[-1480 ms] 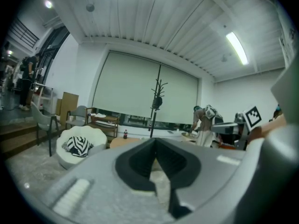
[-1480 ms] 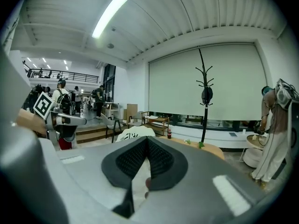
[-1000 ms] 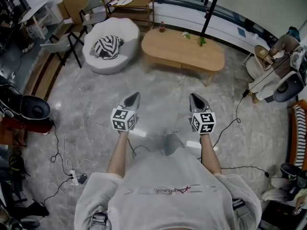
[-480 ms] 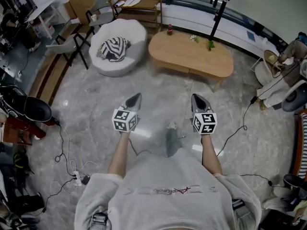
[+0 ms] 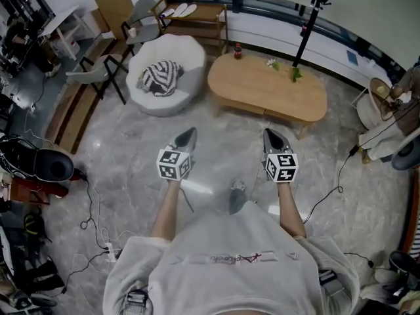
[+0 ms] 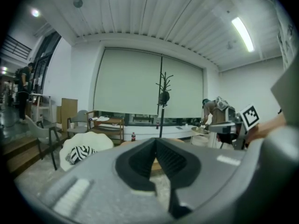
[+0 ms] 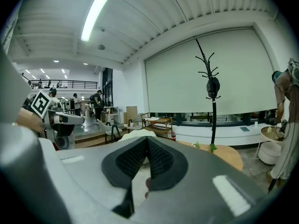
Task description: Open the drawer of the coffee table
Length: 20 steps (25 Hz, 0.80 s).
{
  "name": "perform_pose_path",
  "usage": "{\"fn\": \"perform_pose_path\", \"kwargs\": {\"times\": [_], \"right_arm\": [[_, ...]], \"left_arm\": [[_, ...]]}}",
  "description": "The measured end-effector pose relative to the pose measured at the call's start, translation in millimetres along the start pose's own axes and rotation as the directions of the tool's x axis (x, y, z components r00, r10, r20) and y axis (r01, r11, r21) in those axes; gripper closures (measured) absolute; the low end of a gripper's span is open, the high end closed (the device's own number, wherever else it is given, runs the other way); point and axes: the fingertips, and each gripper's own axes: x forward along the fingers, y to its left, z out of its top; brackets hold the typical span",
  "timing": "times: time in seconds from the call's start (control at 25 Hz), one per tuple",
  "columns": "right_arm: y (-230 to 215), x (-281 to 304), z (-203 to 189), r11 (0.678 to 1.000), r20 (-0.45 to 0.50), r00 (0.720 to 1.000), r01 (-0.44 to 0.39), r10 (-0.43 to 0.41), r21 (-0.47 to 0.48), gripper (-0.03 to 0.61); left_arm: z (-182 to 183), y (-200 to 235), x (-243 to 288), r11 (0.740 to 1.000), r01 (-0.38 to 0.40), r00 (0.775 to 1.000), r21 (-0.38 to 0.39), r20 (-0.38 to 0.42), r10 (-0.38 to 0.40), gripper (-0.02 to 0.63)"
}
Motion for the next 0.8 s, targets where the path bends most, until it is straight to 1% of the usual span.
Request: {"fn": "perform_pose_path", "kwargs": {"times": [0.44,0.6,0.8], "right_arm": [[-77.6,118.9,53.2,0.999,0.008,0.999,-0.043,0.043,-0.016,0.574],[-100.6,152.7,61.7,0.998,0.007,0.998,-0.061,0.061,-0.017,0.574],[-128.6,187.2,65.3,0.998,-0.001,0.998,-0.068,0.068,-0.013,0.574]], "left_arm": [[50.2,49.7,115.1,0.999,-0.045,0.999,-0.009,0.008,0.045,0.614],[61.9,63.9,149.7,0.998,-0.064,0.998,-0.006,0.011,0.064,0.614],[70.1,74.9,191.9,0.998,-0.066,0.998,0.004,0.001,0.066,0.614]]}}
